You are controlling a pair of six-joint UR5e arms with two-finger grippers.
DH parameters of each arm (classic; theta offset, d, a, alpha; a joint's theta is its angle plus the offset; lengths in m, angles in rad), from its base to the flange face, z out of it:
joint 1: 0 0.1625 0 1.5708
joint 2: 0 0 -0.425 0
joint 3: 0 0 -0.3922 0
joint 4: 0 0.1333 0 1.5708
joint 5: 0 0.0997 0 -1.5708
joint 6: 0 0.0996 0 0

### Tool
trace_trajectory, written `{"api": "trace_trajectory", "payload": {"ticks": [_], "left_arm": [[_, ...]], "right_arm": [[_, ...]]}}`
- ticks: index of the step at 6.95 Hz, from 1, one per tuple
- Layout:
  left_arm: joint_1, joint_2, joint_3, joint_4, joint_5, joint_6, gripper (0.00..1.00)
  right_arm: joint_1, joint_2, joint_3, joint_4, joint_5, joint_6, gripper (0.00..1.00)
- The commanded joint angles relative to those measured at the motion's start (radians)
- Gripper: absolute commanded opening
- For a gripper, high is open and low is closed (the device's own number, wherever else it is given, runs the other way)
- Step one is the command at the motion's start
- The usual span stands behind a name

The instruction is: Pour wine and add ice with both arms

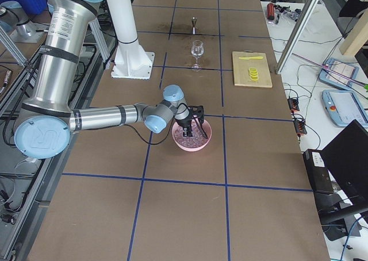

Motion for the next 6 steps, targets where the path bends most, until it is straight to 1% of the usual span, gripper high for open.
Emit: {"api": "trace_trajectory", "payload": {"ticks": [1, 2, 3, 4, 5, 6], "left_arm": [[0.0, 0.0, 0.0, 0.0, 0.0, -0.002, 1.0], [0.0, 0.0, 0.0, 0.0, 0.0, 0.0, 1.0], [0.0, -0.002, -0.003, -0.002, 0.0, 0.0, 1.0], [0.002, -0.002, -0.005, -0.002, -0.002, 0.0, 1.0], [0.005, -0.003, -0.003, 0.0, 0.0, 0.006, 1.0], [0.011, 0.003, 0.0, 0.004, 0.0, 0.074, 1.0]], "right_arm": [[0.034, 0.0, 0.058, -0.009, 0.018, -0.006, 0.0], [0.073, 0.001, 0.11, -0.015, 0.045, -0.006, 0.0], [0.118, 0.009, 0.147, -0.017, 0.096, -0.006, 0.0], [0.141, 0.035, 0.182, -0.049, 0.146, -0.005, 0.0], [0.154, 0.106, 0.226, -0.166, 0.157, 0.002, 0.0], [0.141, 0.191, 0.256, -0.299, 0.156, 0.008, 0.0]]}}
